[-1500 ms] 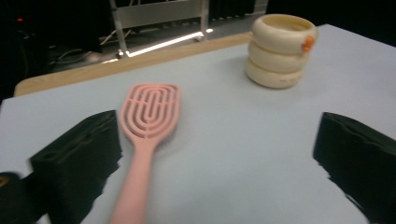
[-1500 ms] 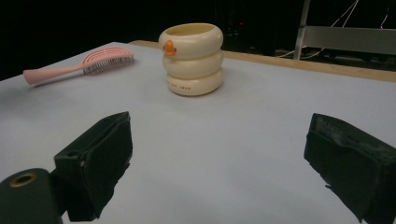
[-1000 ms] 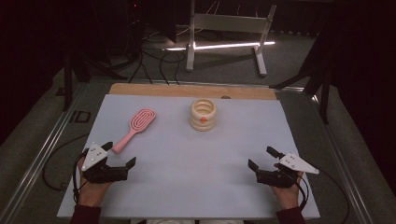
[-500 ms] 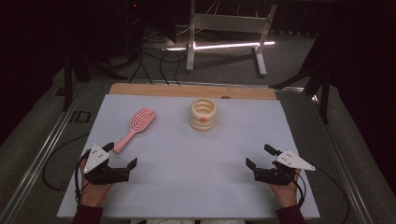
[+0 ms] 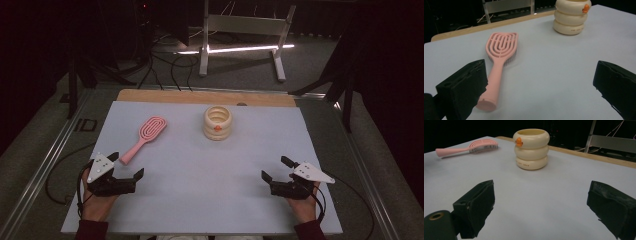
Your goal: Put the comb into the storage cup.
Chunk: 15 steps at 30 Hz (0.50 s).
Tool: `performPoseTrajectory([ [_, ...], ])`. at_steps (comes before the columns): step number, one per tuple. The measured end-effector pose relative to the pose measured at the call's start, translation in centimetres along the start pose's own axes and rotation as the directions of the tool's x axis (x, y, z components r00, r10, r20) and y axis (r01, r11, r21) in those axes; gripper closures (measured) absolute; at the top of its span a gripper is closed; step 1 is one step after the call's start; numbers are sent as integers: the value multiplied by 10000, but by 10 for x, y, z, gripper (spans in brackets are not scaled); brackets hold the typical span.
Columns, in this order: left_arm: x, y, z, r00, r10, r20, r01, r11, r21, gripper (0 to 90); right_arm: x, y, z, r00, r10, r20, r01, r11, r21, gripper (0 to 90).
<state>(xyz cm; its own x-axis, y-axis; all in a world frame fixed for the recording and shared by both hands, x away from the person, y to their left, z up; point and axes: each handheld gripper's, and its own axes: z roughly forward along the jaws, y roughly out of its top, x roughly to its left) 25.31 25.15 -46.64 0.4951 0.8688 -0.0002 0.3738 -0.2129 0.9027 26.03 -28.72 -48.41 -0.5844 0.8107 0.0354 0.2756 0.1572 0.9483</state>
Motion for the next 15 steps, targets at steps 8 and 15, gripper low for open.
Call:
performPoseTrajectory([
  [8,8,13,-1,9999,-130,-77,133,9994,325,1,0,-2,0,9999,122,93,-122,9999,-10,77],
  [15,12,28,0,9995,156,-258,-143,9987,492,1,1,-2,0,9998,164,115,-164,9998,-61,77],
])
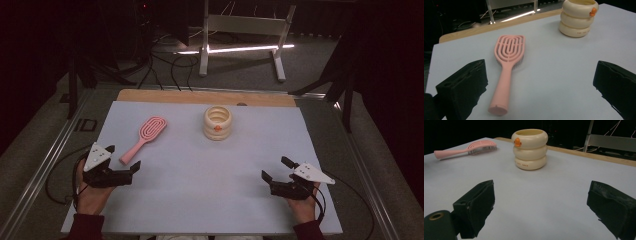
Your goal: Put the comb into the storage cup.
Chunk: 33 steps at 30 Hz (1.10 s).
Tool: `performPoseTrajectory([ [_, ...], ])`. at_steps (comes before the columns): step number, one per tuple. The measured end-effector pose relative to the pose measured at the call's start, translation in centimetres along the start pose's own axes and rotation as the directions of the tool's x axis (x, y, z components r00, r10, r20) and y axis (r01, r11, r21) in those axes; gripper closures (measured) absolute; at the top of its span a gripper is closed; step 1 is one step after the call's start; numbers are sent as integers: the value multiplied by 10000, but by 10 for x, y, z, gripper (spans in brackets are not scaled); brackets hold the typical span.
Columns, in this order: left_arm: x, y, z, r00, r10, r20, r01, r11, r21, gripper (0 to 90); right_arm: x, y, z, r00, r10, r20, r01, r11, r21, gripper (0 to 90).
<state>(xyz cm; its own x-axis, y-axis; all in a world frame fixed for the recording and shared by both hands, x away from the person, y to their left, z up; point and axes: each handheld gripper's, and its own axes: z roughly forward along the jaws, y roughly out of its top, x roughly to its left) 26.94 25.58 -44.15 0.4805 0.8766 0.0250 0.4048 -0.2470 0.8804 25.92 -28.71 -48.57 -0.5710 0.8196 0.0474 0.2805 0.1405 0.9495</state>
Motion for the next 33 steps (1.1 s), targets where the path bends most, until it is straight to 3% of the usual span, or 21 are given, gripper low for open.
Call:
performPoseTrajectory([
  [17,13,17,16,9994,312,-122,-306,9987,412,1,-1,-3,-1,9999,124,7,-124,9999,85,77],
  [33,24,31,44,9990,448,-4,-444,9895,1379,1,-3,-3,-4,9998,193,90,-194,9998,46,77],
])
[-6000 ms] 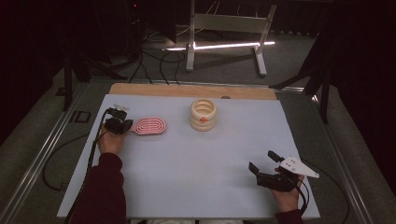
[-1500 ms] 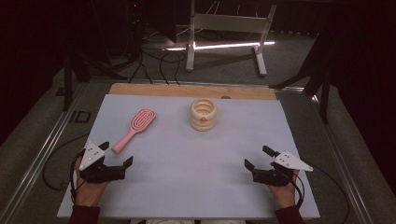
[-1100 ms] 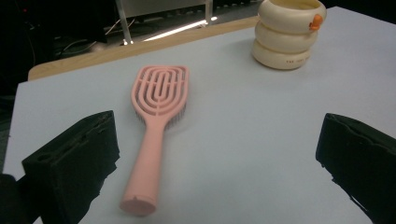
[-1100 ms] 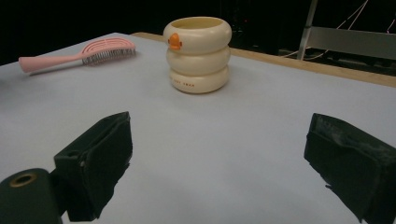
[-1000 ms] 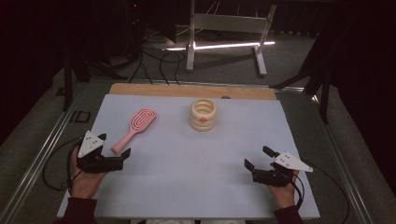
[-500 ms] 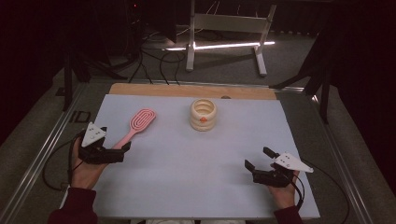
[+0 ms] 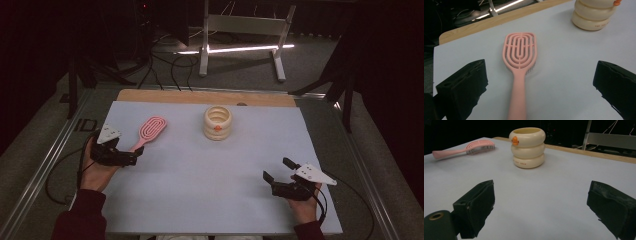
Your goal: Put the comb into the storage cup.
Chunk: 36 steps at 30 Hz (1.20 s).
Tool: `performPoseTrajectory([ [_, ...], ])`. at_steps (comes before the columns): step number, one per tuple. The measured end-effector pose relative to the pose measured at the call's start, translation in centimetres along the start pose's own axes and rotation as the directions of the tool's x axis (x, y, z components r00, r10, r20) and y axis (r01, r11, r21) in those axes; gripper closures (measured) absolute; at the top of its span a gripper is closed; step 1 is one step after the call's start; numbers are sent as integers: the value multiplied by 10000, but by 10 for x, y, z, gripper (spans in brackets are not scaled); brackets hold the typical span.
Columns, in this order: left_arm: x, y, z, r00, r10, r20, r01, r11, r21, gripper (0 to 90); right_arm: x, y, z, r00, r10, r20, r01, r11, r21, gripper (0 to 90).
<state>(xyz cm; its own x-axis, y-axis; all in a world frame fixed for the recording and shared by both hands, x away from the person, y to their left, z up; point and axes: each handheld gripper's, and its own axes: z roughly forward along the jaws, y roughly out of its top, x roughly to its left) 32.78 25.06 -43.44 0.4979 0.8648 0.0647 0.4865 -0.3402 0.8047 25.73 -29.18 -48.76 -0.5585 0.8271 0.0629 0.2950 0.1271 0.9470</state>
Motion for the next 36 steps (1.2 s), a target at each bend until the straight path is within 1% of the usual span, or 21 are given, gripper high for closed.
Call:
performPoseTrajectory([
  [3,1,4,4,9999,163,-33,-163,9997,161,1,0,0,0,10000,2,18,-2,10000,-1,77],
  [6,1,7,10,9997,227,14,-227,9991,355,1,0,0,0,10000,-3,16,3,10000,3,77],
  [10,2,9,20,9994,344,14,-344,9970,697,2,-1,0,-1,10000,20,13,-20,10000,-6,77],
  [15,4,12,29,9992,395,22,-395,9932,1091,1,-2,0,-2,10000,51,64,-51,10000,-30,77],
  [18,5,14,35,9991,405,-77,-389,9880,1493,1,-2,0,-2,10000,45,68,-45,10000,-24,77],
  [21,7,17,42,9984,532,-185,-488,9813,1863,1,-2,0,-2,10000,43,63,-43,10000,-18,77],
  [22,8,17,44,9985,528,-175,-484,9803,1916,1,-2,0,-2,10000,45,61,-45,10000,-19,77],
  [27,13,19,52,9996,214,-183,-171,9772,2114,1,-3,0,-2,10000,73,51,-73,10000,-50,77],
  [30,16,19,56,9997,131,-205,-83,9757,2192,1,-3,1,-3,9999,75,68,-75,10000,-31,77],
  [33,19,19,60,9996,60,-262,2,9724,2332,1,-4,0,-3,10000,69,45,-69,10000,-24,77],
  [36,23,18,64,9994,-140,-320,214,9688,2468,1,-3,0,-2,10000,54,37,-53,10000,-33,77],
])
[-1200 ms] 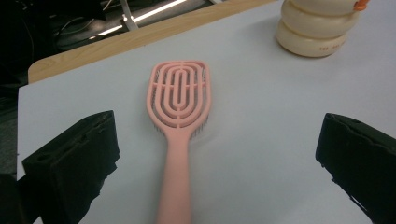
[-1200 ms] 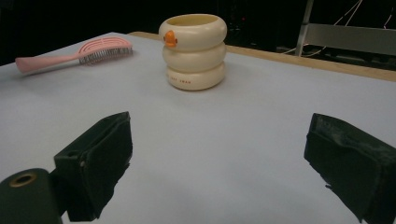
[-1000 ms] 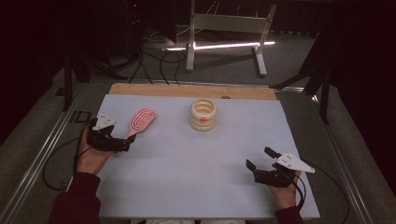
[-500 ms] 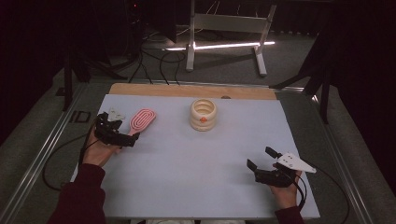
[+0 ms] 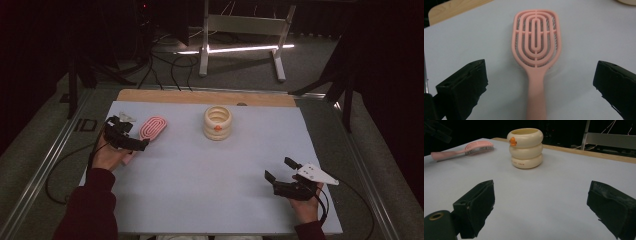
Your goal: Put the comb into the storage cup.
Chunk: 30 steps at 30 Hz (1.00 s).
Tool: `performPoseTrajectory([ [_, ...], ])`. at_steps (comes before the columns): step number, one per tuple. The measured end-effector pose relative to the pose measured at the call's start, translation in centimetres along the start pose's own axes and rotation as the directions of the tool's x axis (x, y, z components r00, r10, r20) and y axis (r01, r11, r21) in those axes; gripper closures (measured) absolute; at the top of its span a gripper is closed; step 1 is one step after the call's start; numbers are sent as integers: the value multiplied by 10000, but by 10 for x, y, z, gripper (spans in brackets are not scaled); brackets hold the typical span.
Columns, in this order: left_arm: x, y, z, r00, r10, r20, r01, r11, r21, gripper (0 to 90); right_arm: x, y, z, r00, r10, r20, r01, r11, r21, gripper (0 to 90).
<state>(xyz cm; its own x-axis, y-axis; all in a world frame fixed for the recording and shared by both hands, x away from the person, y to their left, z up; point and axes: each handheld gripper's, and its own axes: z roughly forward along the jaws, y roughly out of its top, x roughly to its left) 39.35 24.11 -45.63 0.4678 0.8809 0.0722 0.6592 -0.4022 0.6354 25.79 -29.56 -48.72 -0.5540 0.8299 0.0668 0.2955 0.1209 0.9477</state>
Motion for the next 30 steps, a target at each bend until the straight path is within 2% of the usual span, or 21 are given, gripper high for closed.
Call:
performPoseTrajectory([
  [5,7,0,3,9996,-283,-33,283,9995,103,1,0,0,0,10000,4,14,-4,10000,-1,77],
  [20,20,0,16,9975,-664,-225,675,9965,487,9,-1,0,0,10000,29,18,-29,10000,37,77],
  [30,23,0,30,9964,-835,-144,846,9902,1110,12,-1,0,-1,10000,59,11,-59,10000,-6,77],
])
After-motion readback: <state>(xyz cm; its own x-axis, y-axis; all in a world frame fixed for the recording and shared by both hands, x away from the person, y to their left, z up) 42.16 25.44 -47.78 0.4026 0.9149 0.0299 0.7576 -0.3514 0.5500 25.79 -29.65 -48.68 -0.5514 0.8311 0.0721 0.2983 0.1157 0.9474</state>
